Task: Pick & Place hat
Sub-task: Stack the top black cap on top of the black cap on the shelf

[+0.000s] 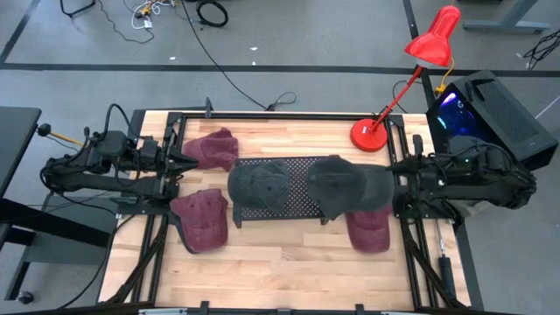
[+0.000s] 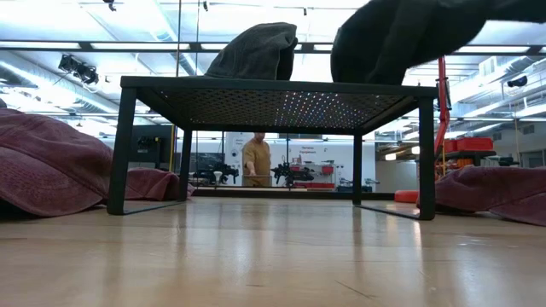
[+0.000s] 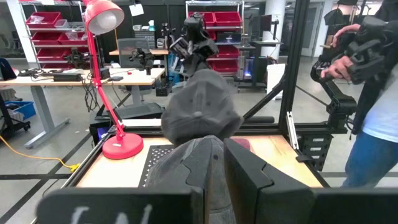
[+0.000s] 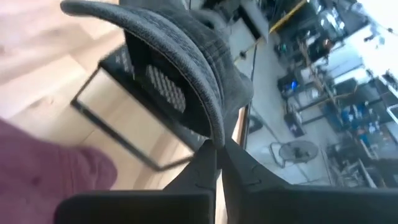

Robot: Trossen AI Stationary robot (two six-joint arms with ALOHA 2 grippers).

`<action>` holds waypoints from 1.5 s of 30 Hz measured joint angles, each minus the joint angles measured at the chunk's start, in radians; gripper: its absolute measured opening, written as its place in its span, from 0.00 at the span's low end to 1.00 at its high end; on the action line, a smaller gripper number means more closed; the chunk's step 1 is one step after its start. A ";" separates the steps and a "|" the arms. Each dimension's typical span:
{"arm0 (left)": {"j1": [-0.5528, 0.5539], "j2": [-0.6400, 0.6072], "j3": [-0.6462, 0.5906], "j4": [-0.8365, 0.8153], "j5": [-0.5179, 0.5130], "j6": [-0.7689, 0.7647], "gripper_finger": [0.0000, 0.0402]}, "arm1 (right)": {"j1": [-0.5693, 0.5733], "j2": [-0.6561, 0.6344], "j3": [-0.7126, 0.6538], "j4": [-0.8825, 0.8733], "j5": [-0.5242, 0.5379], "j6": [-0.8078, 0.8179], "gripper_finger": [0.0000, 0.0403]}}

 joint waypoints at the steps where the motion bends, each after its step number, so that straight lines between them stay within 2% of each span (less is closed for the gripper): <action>1: 0.000 0.000 0.000 0.000 0.000 0.000 0.12 | 0.000 0.000 0.000 -0.015 0.004 -0.003 0.01; 15: 0.000 0.000 0.000 0.000 0.000 0.000 0.12 | 0.000 0.000 -0.066 -0.060 0.003 0.033 0.03; 22: 0.000 0.000 0.000 0.000 0.000 0.000 0.12 | 0.000 0.000 -0.074 -0.061 0.049 0.075 0.15; 29: 0.000 0.000 0.000 0.000 0.000 0.000 0.12 | 0.000 0.000 -0.074 -0.118 0.056 0.076 0.32; 35: 0.000 0.000 0.000 0.000 0.000 0.000 0.12 | 0.000 0.000 -0.074 -0.150 0.176 0.116 0.45; 41: 0.000 0.000 0.000 0.000 0.000 0.000 0.12 | 0.000 0.000 -0.074 -0.149 0.294 0.128 0.51; 45: 0.000 0.000 0.000 0.000 0.000 0.000 0.12 | 0.000 0.000 -0.074 -0.136 0.293 0.163 0.52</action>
